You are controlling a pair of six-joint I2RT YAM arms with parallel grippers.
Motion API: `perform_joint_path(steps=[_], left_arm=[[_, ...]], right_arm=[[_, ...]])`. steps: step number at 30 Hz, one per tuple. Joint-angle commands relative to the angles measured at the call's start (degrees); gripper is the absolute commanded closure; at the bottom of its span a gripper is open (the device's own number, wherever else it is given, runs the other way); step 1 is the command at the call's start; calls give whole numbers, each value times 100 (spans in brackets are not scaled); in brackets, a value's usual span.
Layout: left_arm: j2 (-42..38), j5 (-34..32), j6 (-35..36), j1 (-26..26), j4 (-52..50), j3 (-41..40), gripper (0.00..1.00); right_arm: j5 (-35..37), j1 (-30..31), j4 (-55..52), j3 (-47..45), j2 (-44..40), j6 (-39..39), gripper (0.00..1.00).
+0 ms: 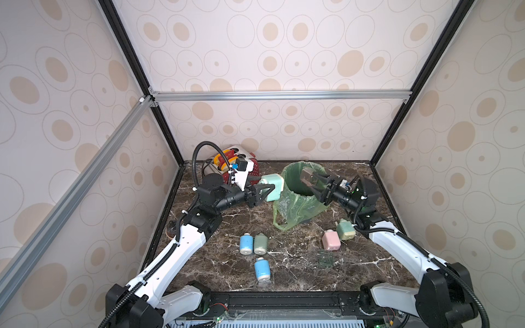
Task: Take out the pencil sharpener tray and clean the shavings
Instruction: Pour the shavings into the trash bin, then place the container at the center of the board.
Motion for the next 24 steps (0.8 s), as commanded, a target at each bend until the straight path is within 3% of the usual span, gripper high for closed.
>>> perform_joint_path(steps=[1,5,9,13,17,19,24], left_arm=[[-112,25,57,-30,402,59,100],[-114,26,52,-32,413,53,100],[-134,16,56,-29,413,42,100],[-159,-16,47,-35,413,26,100],[-287,-245,50,-32,410,-53,100],[-369,-386,77,-27,357,-81,100],[-481,-569,169,-27,227,-49,100]], right_arm=[[118,49,-52,161,-110,389,100],[-87,47,-328,809,-81,-147,100],[-723,43,-503,1439,161,-882,100],[-1251,79,-2599,2346,74,-3109,100],[-372,475,-4797,2770,-591,-5553,100],[174,857,-5633,2902,-858,-6417,100],[1802,2318,-6964,2667,-1286,-7542,100]])
